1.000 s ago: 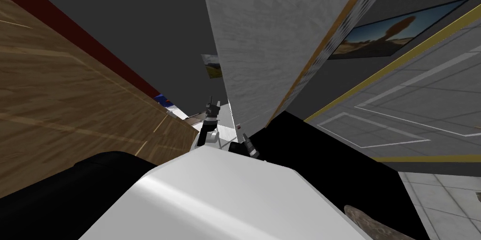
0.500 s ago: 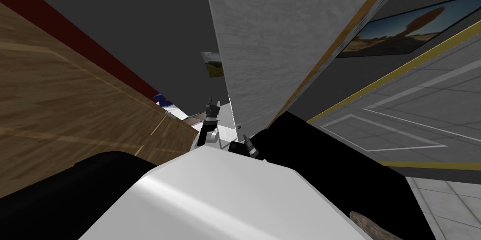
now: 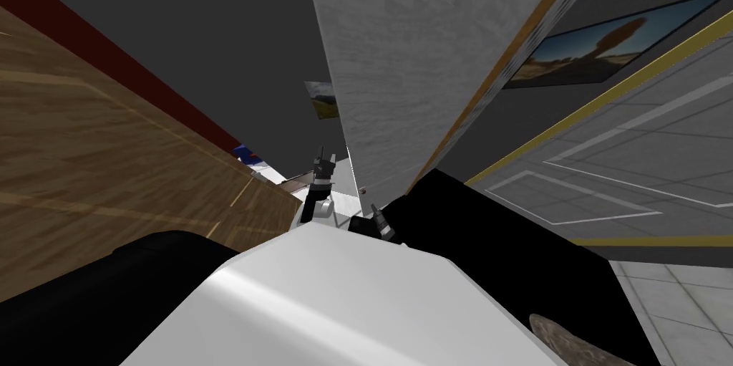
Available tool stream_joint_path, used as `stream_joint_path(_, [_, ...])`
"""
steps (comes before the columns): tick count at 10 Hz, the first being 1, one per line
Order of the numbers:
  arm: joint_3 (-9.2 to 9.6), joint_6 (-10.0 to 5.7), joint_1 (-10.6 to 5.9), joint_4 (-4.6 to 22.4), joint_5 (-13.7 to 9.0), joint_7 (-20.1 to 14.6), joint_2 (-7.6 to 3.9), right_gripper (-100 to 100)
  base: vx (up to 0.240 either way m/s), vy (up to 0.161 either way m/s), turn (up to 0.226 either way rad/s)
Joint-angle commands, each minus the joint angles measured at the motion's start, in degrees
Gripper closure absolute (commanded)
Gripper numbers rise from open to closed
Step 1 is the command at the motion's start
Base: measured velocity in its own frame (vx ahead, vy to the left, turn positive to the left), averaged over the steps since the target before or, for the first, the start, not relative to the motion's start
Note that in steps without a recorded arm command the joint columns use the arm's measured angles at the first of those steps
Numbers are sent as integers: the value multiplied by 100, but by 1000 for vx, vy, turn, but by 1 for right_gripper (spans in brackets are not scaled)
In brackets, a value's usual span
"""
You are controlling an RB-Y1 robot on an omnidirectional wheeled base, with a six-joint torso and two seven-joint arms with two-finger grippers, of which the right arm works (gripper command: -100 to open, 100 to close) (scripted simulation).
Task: Push the door open
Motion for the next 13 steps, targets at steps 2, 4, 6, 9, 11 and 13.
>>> stream_joint_path(2, [-188, 59, 22, -7, -67, 74, 71, -100, -171, 59, -146])
stream_joint_path(4, [-192, 77, -56, 71, -53, 62, 130, -100, -8, 45, 14])
stream_joint_path(6, [-222, 97, -99, 113, -53, 62, 173, -100, 130, 99, 21])
stream_joint_path(9, [-301, 147, -212, 223, -53, 62, 285, -100, 154, 122, 29])
stream_joint_path(11, [-308, 156, -221, 231, -52, 66, 301, -100, 118, 76, 29])
stream_joint_path(13, [-308, 156, -221, 231, -52, 66, 301, 100, -20, -11, -6])
